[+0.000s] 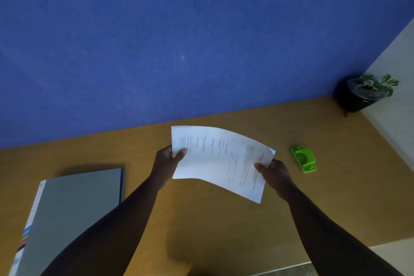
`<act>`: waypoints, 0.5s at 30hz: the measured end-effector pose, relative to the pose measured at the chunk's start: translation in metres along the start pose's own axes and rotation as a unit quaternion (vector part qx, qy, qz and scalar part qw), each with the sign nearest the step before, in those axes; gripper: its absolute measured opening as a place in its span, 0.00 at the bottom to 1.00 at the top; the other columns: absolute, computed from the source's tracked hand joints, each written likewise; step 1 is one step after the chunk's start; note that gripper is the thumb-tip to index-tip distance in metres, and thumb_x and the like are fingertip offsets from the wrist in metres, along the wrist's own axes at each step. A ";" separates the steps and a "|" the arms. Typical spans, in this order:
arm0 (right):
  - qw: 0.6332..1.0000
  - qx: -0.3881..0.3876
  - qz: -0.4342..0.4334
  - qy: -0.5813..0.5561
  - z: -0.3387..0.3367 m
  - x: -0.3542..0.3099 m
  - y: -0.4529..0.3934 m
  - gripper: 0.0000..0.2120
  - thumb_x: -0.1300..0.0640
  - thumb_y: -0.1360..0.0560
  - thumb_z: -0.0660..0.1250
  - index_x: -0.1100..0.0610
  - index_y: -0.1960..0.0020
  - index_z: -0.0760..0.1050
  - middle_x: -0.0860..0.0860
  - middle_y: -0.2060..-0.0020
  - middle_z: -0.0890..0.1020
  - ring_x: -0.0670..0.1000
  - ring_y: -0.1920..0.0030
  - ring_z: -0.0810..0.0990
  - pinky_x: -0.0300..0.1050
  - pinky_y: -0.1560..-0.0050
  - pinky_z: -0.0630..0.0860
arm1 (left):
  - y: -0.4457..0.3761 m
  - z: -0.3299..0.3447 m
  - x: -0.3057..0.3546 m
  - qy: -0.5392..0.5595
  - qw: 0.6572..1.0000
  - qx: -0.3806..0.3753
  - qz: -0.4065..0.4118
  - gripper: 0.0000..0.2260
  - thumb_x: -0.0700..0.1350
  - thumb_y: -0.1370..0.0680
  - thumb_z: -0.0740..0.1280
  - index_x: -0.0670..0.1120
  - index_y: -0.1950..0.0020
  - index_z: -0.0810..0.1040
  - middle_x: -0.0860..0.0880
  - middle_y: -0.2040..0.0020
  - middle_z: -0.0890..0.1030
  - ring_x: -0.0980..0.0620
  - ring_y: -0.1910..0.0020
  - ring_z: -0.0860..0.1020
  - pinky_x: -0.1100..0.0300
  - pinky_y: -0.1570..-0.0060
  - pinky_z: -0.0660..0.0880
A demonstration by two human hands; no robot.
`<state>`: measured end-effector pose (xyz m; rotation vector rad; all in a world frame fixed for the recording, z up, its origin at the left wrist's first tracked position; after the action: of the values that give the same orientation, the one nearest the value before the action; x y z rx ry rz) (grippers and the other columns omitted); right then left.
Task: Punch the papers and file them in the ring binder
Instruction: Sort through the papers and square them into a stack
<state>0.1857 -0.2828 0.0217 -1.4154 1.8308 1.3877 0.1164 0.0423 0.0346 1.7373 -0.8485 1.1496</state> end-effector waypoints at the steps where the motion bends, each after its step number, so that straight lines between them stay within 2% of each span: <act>1: 1.000 -0.005 0.002 -0.025 -0.002 0.001 -0.001 0.09 0.60 0.23 0.69 0.61 0.45 0.80 0.55 0.51 0.84 0.52 0.55 0.82 0.42 0.61 0.76 | -0.002 -0.002 0.002 0.006 1.000 0.016 -0.001 0.05 0.45 0.22 0.72 0.50 0.47 0.83 0.54 0.51 0.86 0.55 0.52 0.84 0.60 0.55 0.79; 5: 0.994 -0.020 0.015 -0.107 -0.007 0.006 -0.002 0.04 0.63 0.25 0.70 0.59 0.50 0.80 0.56 0.51 0.85 0.53 0.55 0.84 0.45 0.60 0.79 | -0.005 -0.011 0.002 0.012 0.997 0.077 -0.017 0.09 0.48 0.25 0.74 0.50 0.46 0.82 0.54 0.52 0.85 0.56 0.51 0.82 0.61 0.53 0.77; 7: 0.988 -0.023 0.026 -0.148 -0.008 0.009 -0.002 0.04 0.64 0.25 0.70 0.59 0.50 0.80 0.56 0.50 0.85 0.55 0.52 0.84 0.52 0.54 0.82 | -0.005 -0.012 0.003 0.028 0.995 0.091 -0.036 0.11 0.49 0.25 0.75 0.49 0.44 0.82 0.56 0.53 0.83 0.60 0.53 0.80 0.64 0.55 0.75; 9: 0.983 -0.027 0.038 -0.179 -0.007 0.010 -0.002 0.06 0.65 0.25 0.69 0.60 0.48 0.79 0.56 0.49 0.85 0.58 0.50 0.84 0.58 0.48 0.81 | -0.006 -0.012 0.002 0.049 0.993 0.083 -0.063 0.15 0.50 0.26 0.75 0.48 0.41 0.81 0.57 0.51 0.82 0.58 0.52 0.79 0.62 0.52 0.76; 11: 0.978 -0.033 0.044 -0.200 -0.006 0.008 -0.002 0.07 0.65 0.24 0.68 0.61 0.46 0.78 0.56 0.48 0.84 0.59 0.48 0.83 0.58 0.49 0.81 | -0.007 -0.008 0.001 0.078 0.991 0.057 -0.090 0.18 0.51 0.25 0.74 0.48 0.37 0.79 0.54 0.47 0.81 0.55 0.48 0.79 0.57 0.49 0.78; 13: 0.975 -0.040 0.040 -0.213 -0.002 0.004 -0.002 0.09 0.65 0.23 0.67 0.62 0.44 0.77 0.56 0.48 0.84 0.59 0.48 0.83 0.54 0.53 0.82 | -0.007 -0.003 0.002 0.121 0.987 0.035 -0.104 0.19 0.50 0.25 0.74 0.47 0.36 0.77 0.51 0.44 0.81 0.52 0.45 0.80 0.58 0.53 0.79; 15: 0.971 -0.042 0.042 -0.232 0.002 0.001 -0.001 0.10 0.65 0.23 0.67 0.62 0.42 0.76 0.56 0.47 0.83 0.59 0.47 0.82 0.53 0.54 0.81 | -0.007 0.001 0.002 0.168 0.978 0.046 -0.110 0.22 0.50 0.25 0.74 0.47 0.33 0.75 0.49 0.41 0.81 0.50 0.43 0.80 0.57 0.54 0.80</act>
<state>0.1858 -0.2817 0.0192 -0.9496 1.5525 1.6855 0.1240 0.0440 0.0342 1.6010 -0.3926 1.2981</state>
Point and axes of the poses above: each hand's wrist, its own y-axis away from the middle knuckle, its own z-axis out of the palm, x = y × z, the point moved 3 cm from there along -y, towards the middle knuckle
